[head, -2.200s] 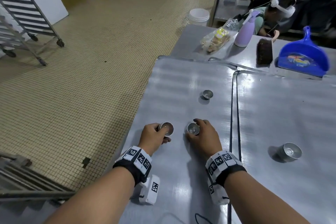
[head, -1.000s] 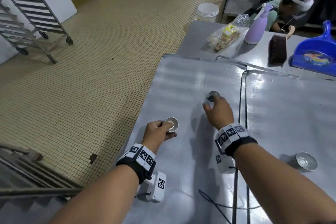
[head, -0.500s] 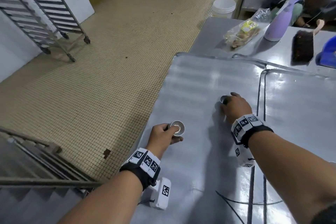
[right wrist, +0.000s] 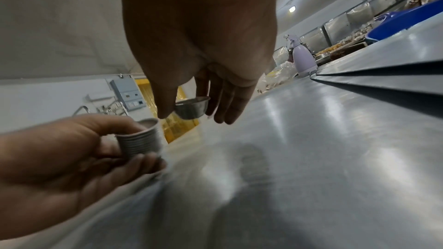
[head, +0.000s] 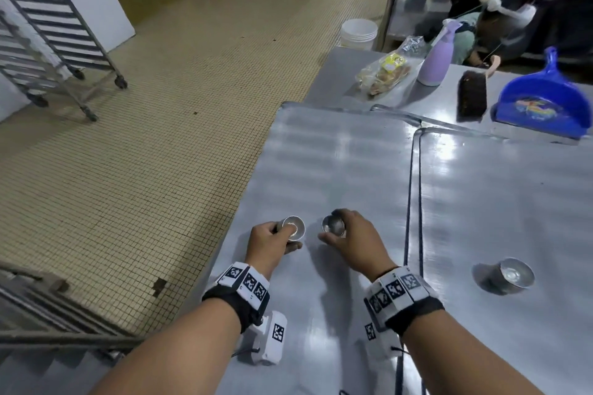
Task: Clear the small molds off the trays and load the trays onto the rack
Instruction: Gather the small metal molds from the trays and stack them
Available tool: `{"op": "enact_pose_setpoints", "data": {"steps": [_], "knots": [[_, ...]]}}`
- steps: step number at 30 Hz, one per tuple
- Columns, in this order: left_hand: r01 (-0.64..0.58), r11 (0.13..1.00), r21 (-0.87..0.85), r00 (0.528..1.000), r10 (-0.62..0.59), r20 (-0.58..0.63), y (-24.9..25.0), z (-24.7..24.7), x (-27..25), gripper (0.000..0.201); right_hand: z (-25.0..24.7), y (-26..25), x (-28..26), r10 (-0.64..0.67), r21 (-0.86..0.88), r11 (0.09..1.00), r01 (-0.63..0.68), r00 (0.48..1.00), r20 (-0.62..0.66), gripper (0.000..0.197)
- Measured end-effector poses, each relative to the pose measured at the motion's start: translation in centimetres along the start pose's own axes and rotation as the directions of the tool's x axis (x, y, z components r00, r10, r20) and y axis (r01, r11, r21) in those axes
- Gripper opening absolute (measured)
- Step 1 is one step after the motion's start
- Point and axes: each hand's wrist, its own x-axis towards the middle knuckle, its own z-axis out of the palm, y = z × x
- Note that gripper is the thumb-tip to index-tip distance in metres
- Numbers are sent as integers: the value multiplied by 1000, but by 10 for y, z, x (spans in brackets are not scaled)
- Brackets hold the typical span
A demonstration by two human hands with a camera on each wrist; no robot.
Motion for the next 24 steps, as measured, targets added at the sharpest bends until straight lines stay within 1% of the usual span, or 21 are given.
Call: {"op": "enact_pose_setpoints", "data": {"steps": [1, 2, 5, 7, 12, 14, 16, 19, 21, 22, 24], "knots": [[-4, 1000, -19, 1000, 4, 2, 0, 2, -2, 24, 0, -4, -8, -23, 69, 997, 25, 999, -36, 53], [-4, 999, -39, 1000, 4, 7, -1, 5, -4, 25, 0, -8, -15, -51, 127, 990, 60, 996, -66, 54], [6, 995, -102, 1000, -2, 30, -2, 14, -13, 25, 0, -19, -28, -114, 182, 975, 126, 991, -76, 54], [14, 989, -150, 999, -9, 36, -3, 21, -19, 23, 0, -24, -32, -132, 169, 976, 140, 990, -59, 56], [37, 988, -153, 999, -32, 36, -6, 32, -33, 37, 3, -22, -39, -150, 136, 979, 153, 988, -36, 53], [38, 988, -151, 998, -32, 45, -9, 32, -36, 39, 1, -18, -42, -159, 133, 978, 163, 987, -40, 54], [29, 989, -143, 998, -20, 66, -11, 34, -39, 37, -1, -14, -45, -166, 128, 977, 168, 986, -30, 59], [13, 994, -110, 996, -3, 90, -10, 41, -46, 42, -10, -5, -52, -168, 106, 980, 168, 986, -2, 72], [19, 995, -100, 996, -10, 89, -11, 47, -48, 33, -23, 3, -58, -156, 94, 983, 156, 988, -14, 72], [30, 996, -87, 996, -22, 92, -12, 50, -48, 27, -34, 9, -61, -146, 71, 986, 149, 989, -38, 69], [56, 998, -25, 993, -53, 108, -12, 60, -50, 23, -60, 24, -66, -126, -16, 992, 125, 984, -130, 58]]}}
